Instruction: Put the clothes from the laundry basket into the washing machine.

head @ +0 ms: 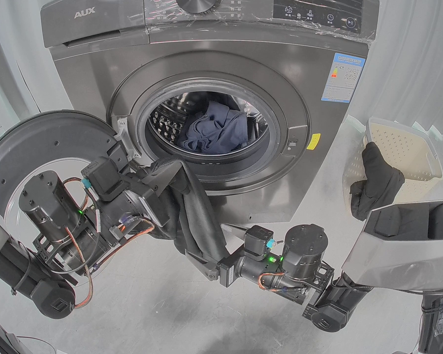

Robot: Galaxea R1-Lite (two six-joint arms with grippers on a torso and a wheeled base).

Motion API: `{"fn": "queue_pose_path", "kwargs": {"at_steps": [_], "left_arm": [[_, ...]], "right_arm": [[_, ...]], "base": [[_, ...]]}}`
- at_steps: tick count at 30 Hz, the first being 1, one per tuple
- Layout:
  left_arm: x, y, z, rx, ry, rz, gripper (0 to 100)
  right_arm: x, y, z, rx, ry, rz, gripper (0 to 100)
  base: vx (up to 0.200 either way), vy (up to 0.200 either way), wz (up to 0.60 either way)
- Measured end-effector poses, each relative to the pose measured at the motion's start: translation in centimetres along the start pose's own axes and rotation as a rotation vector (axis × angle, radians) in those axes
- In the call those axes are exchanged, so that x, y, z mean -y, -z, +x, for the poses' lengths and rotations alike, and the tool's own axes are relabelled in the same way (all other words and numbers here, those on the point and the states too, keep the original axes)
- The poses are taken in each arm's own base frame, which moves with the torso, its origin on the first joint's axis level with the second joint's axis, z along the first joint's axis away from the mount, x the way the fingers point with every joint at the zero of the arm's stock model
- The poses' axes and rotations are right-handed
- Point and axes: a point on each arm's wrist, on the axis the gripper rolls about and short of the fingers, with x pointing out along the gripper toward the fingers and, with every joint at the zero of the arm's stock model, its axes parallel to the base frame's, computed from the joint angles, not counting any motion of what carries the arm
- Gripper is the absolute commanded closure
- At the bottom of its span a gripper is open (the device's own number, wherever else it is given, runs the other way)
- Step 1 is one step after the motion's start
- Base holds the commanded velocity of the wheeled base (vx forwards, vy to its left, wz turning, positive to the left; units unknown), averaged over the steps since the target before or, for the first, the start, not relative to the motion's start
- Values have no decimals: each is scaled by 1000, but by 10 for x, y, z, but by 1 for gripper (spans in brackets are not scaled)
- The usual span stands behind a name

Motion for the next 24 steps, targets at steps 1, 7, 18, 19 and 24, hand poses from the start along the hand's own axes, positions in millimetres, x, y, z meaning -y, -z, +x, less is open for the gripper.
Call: {"fn": "queue_pose_path", "kwargs": {"at_steps": [1,7,18,19,24], "left_arm": [[-1,0,0,1,-2,1,100],[-2,-1,1,6,-6,3,100],[-6,-1,4,11,-16,6,100],[-6,-1,4,11,-17,6,100],[-6,-1,4,12,-17,6,100]], "right_arm": [[-2,-1,1,2,-23,3,0],[-13,0,7,20,-110,14,0],[-44,7,10,10,-200,60,0],[-46,7,11,12,-204,61,0],[-46,8,19,29,-205,61,0]], "base": [[0,0,0],[0,0,0],[0,0,0],[0,0,0],[0,0,0]]}}
